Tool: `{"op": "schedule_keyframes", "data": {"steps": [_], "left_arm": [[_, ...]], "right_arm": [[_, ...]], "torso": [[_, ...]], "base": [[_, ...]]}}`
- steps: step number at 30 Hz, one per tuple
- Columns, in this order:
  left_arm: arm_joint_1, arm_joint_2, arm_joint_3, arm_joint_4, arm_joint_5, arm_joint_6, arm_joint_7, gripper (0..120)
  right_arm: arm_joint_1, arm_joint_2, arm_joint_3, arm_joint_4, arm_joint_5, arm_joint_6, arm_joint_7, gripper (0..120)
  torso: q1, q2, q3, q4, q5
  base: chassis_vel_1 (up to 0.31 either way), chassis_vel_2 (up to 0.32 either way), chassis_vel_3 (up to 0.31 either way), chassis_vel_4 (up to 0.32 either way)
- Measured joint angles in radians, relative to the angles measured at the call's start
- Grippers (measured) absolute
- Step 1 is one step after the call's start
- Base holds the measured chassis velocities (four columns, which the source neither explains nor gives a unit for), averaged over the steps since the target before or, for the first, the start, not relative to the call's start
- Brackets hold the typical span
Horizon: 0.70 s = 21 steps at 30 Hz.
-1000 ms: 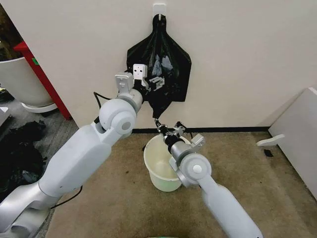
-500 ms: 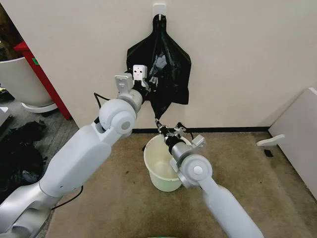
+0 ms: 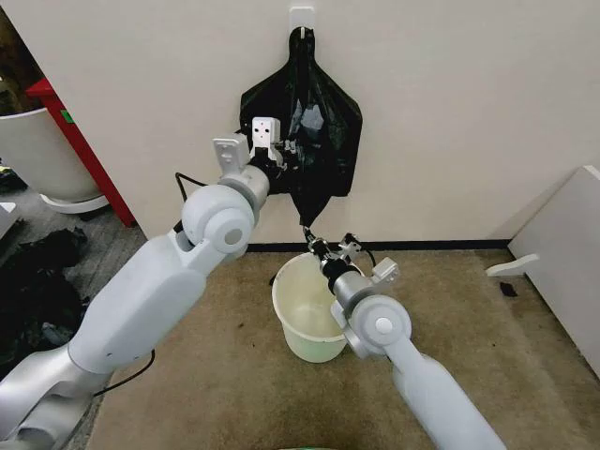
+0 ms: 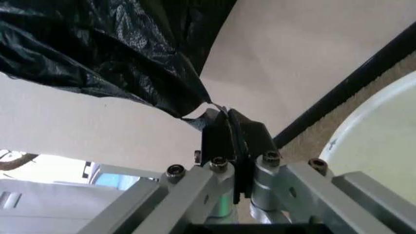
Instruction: Place the garbage bag over the trash bin.
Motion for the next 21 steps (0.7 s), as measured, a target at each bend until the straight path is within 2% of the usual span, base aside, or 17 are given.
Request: {"op": "schedule_keyframes", "data": {"steps": [2, 3, 5, 8, 11, 14, 21], "left_arm": [[0.008, 0.008, -0.012, -0.001, -0.007, -0.010, 0.016, 0], [0.010, 0.010, -0.017, -0.001, -0.013, -0.013, 0.020, 0], [0.011, 0.011, -0.019, -0.001, -0.017, -0.015, 0.023, 0], [0.012, 0.013, -0.031, 0.000, -0.032, -0.025, 0.035, 0], [0.012, 0.010, -0.038, 0.004, -0.045, -0.036, 0.041, 0], [0.012, 0.007, -0.049, 0.007, -0.066, -0.054, 0.056, 0], [0.022, 0.011, -0.072, 0.012, -0.090, -0.074, 0.089, 0]], "right_arm": [[-0.008, -0.009, 0.007, 0.014, -0.012, -0.020, -0.009, 0], [-0.012, -0.013, 0.008, 0.021, -0.018, -0.024, -0.012, 4], [-0.015, -0.017, 0.009, 0.026, -0.023, -0.026, -0.016, 6], [-0.031, -0.036, 0.018, 0.055, -0.047, -0.040, -0.035, 21], [-0.043, -0.052, 0.024, 0.074, -0.061, -0.051, -0.048, 27], [-0.072, -0.081, 0.044, 0.113, -0.090, -0.071, -0.080, 43], [-0.117, -0.146, 0.123, 0.228, -0.121, -0.116, -0.151, 66]], "torso": [[0.000, 0.000, 0.000, 0.0001, -0.0001], [0.000, 0.000, 0.000, 0.0001, -0.0001], [0.000, 0.000, 0.000, 0.0001, 0.0000], [0.000, 0.000, 0.000, 0.0000, 0.0000], [0.000, 0.000, 0.000, 0.0001, 0.0000], [0.000, 0.000, 0.000, -0.0001, 0.0000], [0.000, 0.000, 0.000, 0.0000, 0.0001]], "base": [[0.000, 0.000, 0.000, 0.000], [0.000, 0.000, 0.000, 0.000], [0.000, 0.000, 0.000, 0.000], [0.000, 0.000, 0.000, 0.000], [0.000, 0.000, 0.000, 0.000], [0.000, 0.000, 0.000, 0.000], [0.000, 0.000, 0.000, 0.000]]}}
